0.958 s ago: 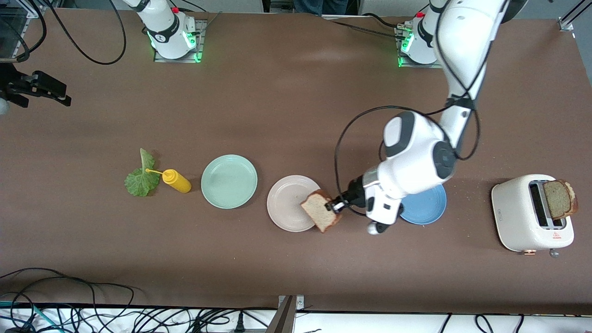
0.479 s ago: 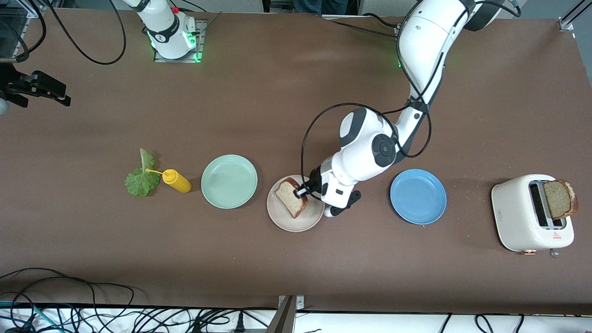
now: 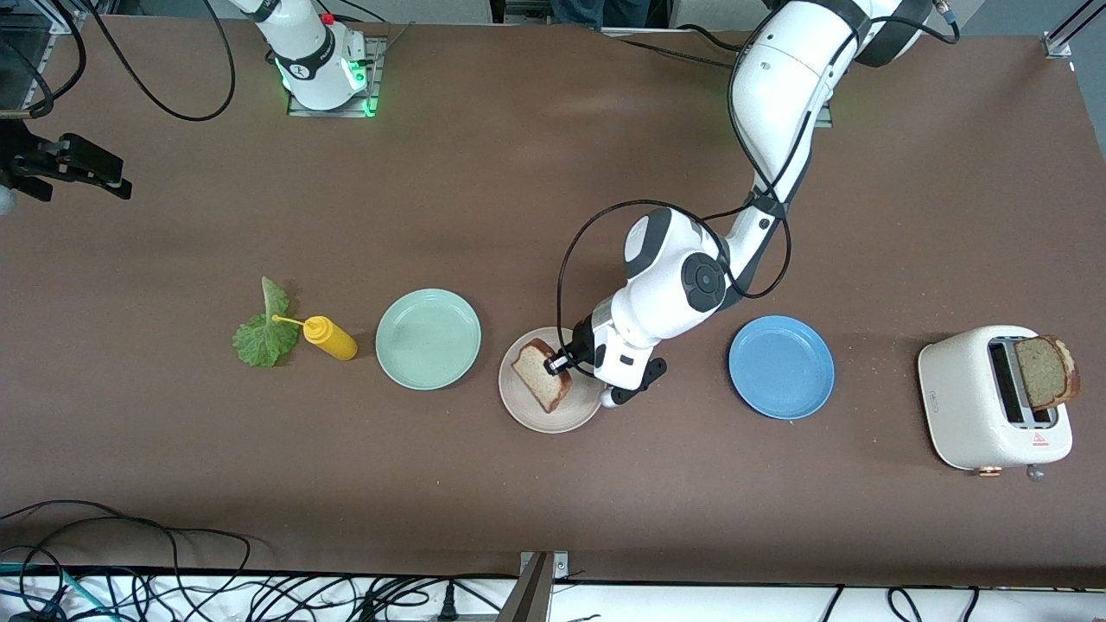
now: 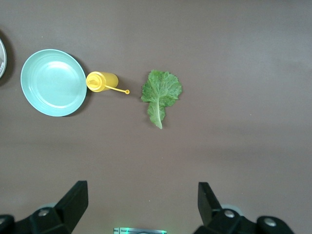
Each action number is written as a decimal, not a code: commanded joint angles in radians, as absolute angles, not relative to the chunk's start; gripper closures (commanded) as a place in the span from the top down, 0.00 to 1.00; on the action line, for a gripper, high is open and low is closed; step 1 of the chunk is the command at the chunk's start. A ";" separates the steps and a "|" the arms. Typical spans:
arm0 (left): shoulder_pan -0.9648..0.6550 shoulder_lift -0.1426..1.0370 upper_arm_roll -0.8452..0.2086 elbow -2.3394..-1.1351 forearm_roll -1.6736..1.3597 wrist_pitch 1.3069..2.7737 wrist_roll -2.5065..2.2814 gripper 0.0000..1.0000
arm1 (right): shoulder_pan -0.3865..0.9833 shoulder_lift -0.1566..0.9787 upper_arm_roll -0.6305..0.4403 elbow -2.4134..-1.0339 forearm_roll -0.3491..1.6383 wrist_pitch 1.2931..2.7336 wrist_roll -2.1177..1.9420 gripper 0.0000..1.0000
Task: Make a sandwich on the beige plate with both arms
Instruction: 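Lower the bread onto the beige plate and open the left gripper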
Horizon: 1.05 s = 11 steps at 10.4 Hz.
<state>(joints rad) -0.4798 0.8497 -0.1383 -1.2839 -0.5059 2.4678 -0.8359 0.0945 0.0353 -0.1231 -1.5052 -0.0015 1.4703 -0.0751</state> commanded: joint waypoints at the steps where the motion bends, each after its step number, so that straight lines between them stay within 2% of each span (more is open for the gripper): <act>1: -0.497 0.857 -0.123 -1.266 -0.540 2.476 -0.827 0.00 | 0.087 0.043 -0.129 -1.491 0.014 1.465 -0.071 1.00; 2: -0.502 0.857 -0.123 -1.267 -0.538 2.476 -0.827 0.00 | 0.089 0.043 -0.127 -1.491 0.014 1.465 -0.071 1.00; 3: -0.502 0.857 -0.123 -1.266 -0.537 2.476 -0.825 0.09 | 0.090 0.043 -0.127 -1.491 0.012 1.457 -0.075 1.00; 5: -0.500 0.854 -0.123 -1.266 -0.537 2.476 -0.825 0.49 | 0.092 0.043 -0.127 -1.491 0.014 1.456 -0.074 1.00; 6: -0.497 0.850 -0.123 -1.266 -0.534 2.474 -0.824 0.76 | 0.091 0.043 -0.127 -1.491 0.014 1.457 -0.078 1.00; 7: -0.492 0.847 -0.120 -1.267 -0.531 2.471 -0.822 0.93 | 0.089 0.043 -0.127 -1.491 0.015 1.454 -0.078 1.00; 8: -0.486 0.845 -0.114 -1.267 -0.529 2.461 -0.819 0.99 | 0.094 0.041 -0.126 -1.491 0.015 1.454 -0.077 1.00; 10: -0.463 0.841 -0.110 -1.272 -0.508 2.436 -0.813 0.99 | 0.112 0.104 -0.123 -1.503 0.005 1.441 -0.081 1.00; 11: -0.448 0.833 -0.112 -1.269 -0.467 2.380 -0.811 0.99 | 0.123 0.104 -0.123 -1.500 0.005 1.424 -0.072 1.00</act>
<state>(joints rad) -0.4669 0.8494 -0.1135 -1.2757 -0.4977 2.4461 -0.8307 0.1048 0.0710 -0.1213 -1.5163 -0.0013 1.4517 -0.0753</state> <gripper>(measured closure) 0.031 0.000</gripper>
